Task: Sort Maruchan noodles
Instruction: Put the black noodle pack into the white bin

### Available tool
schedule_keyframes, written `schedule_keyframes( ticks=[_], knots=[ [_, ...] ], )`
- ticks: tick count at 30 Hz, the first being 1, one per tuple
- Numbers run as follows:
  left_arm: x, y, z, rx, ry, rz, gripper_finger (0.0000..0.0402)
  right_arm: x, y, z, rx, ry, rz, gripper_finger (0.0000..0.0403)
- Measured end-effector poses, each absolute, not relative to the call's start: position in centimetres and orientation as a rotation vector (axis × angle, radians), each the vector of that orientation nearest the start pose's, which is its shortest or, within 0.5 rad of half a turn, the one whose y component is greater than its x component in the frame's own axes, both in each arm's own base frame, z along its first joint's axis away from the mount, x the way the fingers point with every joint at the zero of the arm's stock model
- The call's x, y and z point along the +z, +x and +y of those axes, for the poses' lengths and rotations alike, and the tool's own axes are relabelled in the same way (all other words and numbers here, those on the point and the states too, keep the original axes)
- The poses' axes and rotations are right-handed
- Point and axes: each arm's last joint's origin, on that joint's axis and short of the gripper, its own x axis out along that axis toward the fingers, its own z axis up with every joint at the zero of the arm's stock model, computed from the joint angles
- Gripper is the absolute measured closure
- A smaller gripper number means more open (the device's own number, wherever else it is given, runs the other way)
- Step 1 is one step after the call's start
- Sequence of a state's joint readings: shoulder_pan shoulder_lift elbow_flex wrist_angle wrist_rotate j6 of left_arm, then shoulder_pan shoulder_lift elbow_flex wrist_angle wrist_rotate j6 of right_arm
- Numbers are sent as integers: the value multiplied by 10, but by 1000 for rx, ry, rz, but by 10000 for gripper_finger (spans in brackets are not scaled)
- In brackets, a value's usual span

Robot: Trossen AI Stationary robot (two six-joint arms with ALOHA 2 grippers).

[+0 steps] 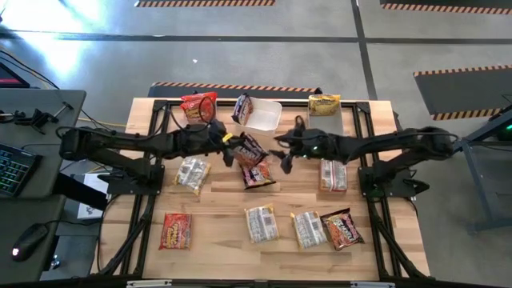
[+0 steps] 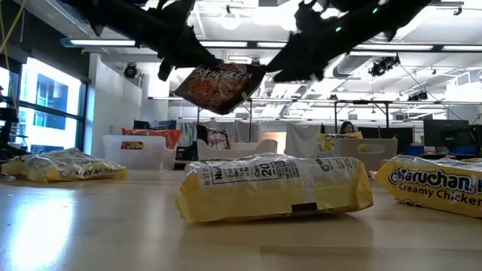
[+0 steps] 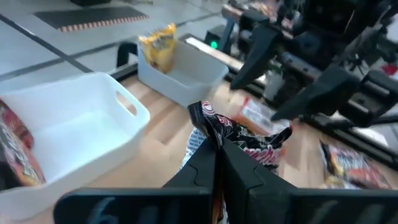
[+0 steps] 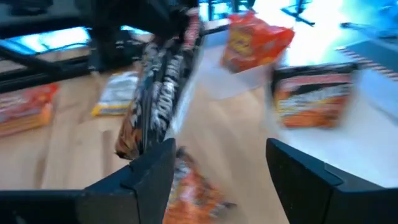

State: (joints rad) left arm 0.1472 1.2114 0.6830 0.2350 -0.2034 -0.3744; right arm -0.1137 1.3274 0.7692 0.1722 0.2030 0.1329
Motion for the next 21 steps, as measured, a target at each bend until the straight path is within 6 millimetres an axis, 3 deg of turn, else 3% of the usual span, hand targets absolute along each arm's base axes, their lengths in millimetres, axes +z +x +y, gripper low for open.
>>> schedule_keyframes(
  ticks=[2,4,7,11,15,21],
  knots=[
    [253,258,47,403,-363,200,401,254,270,-40,-359,112,337,162],
    [255,258,50,407,-365,175,401,249,258,-40,-325,142,265,162],
    [259,258,54,410,-366,133,401,223,243,-40,-225,239,103,162],
    [266,259,58,411,-372,55,401,198,227,-40,-229,303,-106,162],
    [272,263,60,406,-383,-42,401,194,232,-40,-215,304,-184,162],
    [271,274,63,386,-383,-156,401,203,261,-49,-215,271,-196,162]
  ],
)
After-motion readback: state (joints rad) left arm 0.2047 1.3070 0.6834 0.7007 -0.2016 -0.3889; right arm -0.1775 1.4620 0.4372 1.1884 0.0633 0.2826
